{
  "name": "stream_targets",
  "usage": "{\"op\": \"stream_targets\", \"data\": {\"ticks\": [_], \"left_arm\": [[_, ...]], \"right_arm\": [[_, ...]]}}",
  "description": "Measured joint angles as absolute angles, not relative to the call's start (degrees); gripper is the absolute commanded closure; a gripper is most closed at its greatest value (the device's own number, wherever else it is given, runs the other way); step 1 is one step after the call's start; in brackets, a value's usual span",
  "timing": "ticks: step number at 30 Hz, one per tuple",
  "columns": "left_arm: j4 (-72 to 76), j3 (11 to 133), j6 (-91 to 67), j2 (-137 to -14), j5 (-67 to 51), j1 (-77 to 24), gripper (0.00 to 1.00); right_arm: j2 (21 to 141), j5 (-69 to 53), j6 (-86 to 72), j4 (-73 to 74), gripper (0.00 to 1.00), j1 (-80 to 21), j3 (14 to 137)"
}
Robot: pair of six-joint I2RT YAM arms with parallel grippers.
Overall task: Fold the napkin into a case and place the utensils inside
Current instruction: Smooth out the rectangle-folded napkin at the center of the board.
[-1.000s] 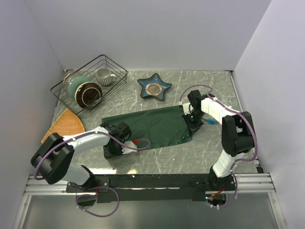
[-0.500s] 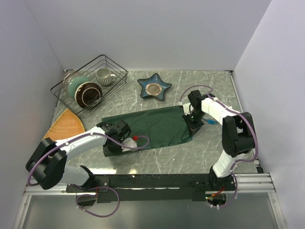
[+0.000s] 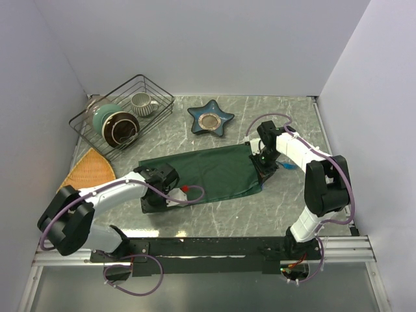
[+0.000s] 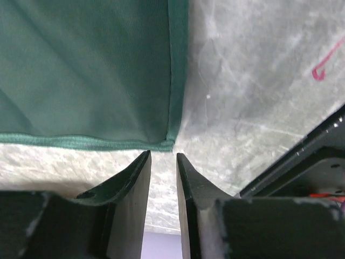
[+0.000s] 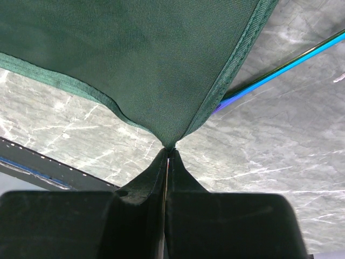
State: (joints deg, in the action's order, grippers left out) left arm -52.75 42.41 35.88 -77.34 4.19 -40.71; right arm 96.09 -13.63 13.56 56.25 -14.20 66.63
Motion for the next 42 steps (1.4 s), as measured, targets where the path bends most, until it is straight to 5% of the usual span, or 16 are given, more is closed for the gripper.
{"op": "stream_targets", "data": {"ticks": [9,13,23,24,28,30,36,42], "left_arm": [[-49.93,40.49,35.92,-80.12,4.14,-40.71,0.83],[-49.8,40.38,35.97,-80.18,4.14,-40.71,0.99],[-50.22,40.38,36.4,-78.91,4.34,-40.73,0.99],[-50.24,40.38,36.4,-78.5,4.38,-40.73,0.99],[-50.22,40.4,36.29,-77.78,4.43,-40.75,0.65],[-50.19,40.38,36.03,-78.06,4.4,-40.75,0.64],[-49.23,40.27,35.77,-80.03,4.43,-40.75,0.72],[-47.99,39.99,35.51,-81.03,5.15,-40.75,0.94]], "right_arm": [[96.12,-13.61,13.56,56.25,1.0,-14.2,66.63],[96.12,-13.61,13.56,56.25,1.0,-14.2,66.65],[96.12,-13.61,13.56,56.45,1.0,-14.2,66.78],[96.12,-13.61,13.56,56.45,1.0,-14.2,66.78],[96.12,-13.63,13.56,56.45,1.0,-14.2,66.78],[96.12,-13.63,13.56,56.45,1.0,-14.2,66.78],[96.12,-13.61,13.56,56.45,1.0,-14.2,66.78],[96.12,-13.61,13.56,56.45,1.0,-14.2,66.78]]}}
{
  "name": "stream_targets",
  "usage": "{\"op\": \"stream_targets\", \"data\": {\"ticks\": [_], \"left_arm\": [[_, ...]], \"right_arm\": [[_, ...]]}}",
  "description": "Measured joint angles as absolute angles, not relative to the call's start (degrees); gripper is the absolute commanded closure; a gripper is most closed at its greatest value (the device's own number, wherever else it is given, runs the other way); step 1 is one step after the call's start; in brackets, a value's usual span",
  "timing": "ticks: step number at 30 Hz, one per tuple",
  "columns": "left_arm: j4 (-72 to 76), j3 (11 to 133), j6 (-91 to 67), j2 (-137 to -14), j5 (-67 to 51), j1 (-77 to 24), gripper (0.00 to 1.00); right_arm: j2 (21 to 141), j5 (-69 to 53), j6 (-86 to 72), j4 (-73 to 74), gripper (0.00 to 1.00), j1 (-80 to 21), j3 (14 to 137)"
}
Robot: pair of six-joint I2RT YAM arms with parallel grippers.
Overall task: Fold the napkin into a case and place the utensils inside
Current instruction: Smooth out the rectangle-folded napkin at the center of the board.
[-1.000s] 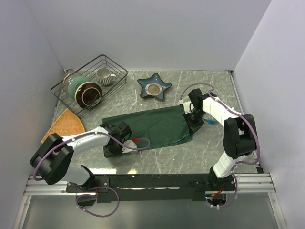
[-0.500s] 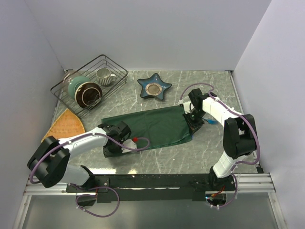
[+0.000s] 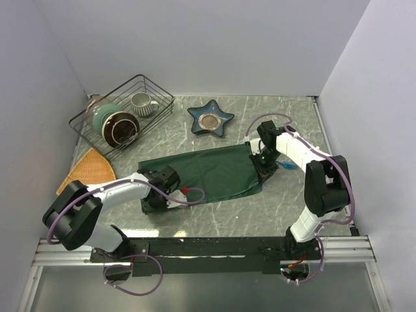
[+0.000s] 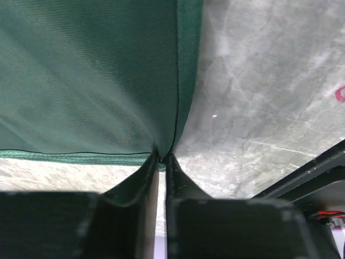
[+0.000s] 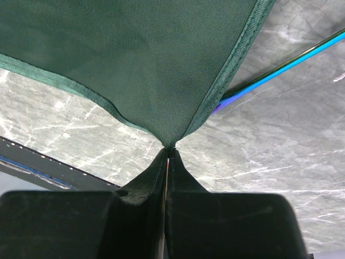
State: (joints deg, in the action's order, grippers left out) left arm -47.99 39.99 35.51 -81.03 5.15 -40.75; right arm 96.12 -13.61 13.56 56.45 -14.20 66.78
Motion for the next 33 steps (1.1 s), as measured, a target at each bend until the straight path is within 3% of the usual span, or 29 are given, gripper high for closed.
{"op": "stream_targets", "data": {"ticks": [1,6,11,16,20,24,27,29,32,33], "left_arm": [[-47.92,39.99,35.42,-81.03,5.34,-40.75,0.99],[-48.05,39.94,35.29,-80.82,5.72,-40.8,0.99],[-48.86,39.99,35.35,-80.07,5.93,-40.82,0.86],[-50.48,40.23,35.64,-78.39,5.91,-40.8,0.89],[-50.72,40.27,35.94,-78.17,5.74,-40.8,0.8],[-50.65,40.27,35.99,-78.35,5.32,-40.8,0.77],[-50.5,40.27,35.99,-78.96,4.89,-40.8,0.78],[-50.28,40.27,35.99,-79.64,4.56,-40.8,0.85],[-50.15,40.27,36.01,-80.31,4.32,-40.8,0.88],[-50.13,40.27,36.01,-80.4,4.29,-40.8,0.95]], "right_arm": [[96.12,-13.61,13.56,56.45,1.0,-14.2,66.78],[96.12,-13.61,13.56,56.47,1.0,-14.2,66.78],[96.12,-13.61,13.56,56.64,1.0,-14.2,66.78],[96.12,-13.63,13.56,56.73,1.0,-14.2,66.87],[96.12,-13.65,13.56,56.8,1.0,-14.2,66.87],[96.12,-13.72,13.56,56.82,1.0,-14.2,66.87],[96.12,-13.78,13.56,56.84,1.0,-14.2,66.87],[96.12,-13.8,13.56,56.84,1.0,-14.2,66.87],[96.12,-13.8,13.56,56.84,1.0,-14.2,66.87],[96.12,-13.8,13.58,56.84,1.0,-14.2,66.87]]}}
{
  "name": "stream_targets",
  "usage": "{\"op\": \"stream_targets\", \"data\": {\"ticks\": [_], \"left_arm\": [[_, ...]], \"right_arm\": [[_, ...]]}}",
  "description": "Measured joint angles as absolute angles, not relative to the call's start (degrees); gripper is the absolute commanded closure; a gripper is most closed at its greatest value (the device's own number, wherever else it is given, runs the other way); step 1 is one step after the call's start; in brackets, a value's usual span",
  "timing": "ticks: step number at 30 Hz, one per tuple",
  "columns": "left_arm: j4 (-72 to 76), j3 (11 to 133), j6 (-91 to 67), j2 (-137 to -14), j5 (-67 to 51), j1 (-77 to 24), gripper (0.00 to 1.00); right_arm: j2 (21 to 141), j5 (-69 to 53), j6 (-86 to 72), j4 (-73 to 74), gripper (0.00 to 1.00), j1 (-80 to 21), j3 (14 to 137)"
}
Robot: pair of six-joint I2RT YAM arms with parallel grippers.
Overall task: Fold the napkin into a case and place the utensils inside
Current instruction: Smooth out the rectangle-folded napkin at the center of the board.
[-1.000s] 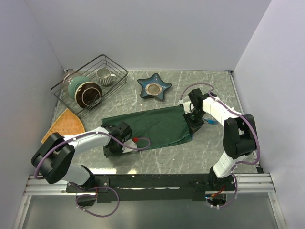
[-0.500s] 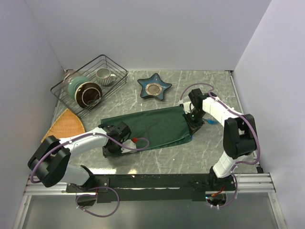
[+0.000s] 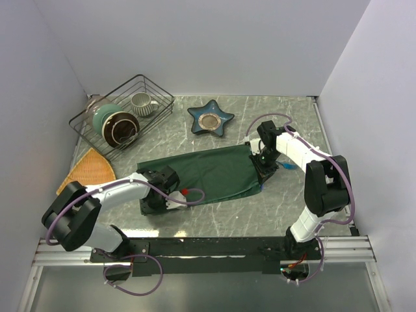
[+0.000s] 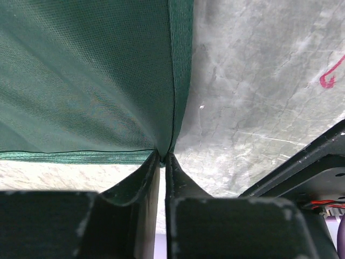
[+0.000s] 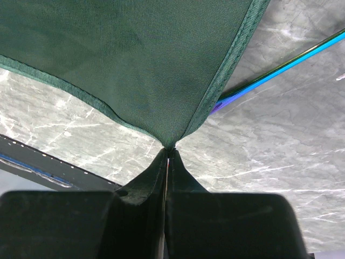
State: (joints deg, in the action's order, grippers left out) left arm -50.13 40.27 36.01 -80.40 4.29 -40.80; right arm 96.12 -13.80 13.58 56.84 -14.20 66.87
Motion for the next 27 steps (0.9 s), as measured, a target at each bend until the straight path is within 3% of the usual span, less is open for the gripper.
{"op": "stream_targets", "data": {"ticks": [3,17,20,21,27], "left_arm": [[-50.22,40.27,36.14,-80.42,4.21,-40.77,0.99],[-54.54,41.8,38.44,-75.18,4.67,-37.93,0.99],[-55.51,41.8,38.85,-74.74,4.97,-37.45,0.95],[-55.61,41.8,38.96,-74.74,4.97,-37.43,0.99],[-55.59,41.8,39.03,-74.96,4.86,-37.26,0.99]], "right_arm": [[96.12,-13.82,13.56,56.84,1.0,-14.2,66.87],[96.09,-14.96,13.96,57.65,1.0,-14.2,68.6],[96.01,-15.14,14.09,58.17,1.0,-14.2,68.6],[95.88,-15.14,14.2,58.26,1.0,-14.2,68.6],[95.48,-15.38,14.22,58.3,1.0,-14.28,68.6]]}}
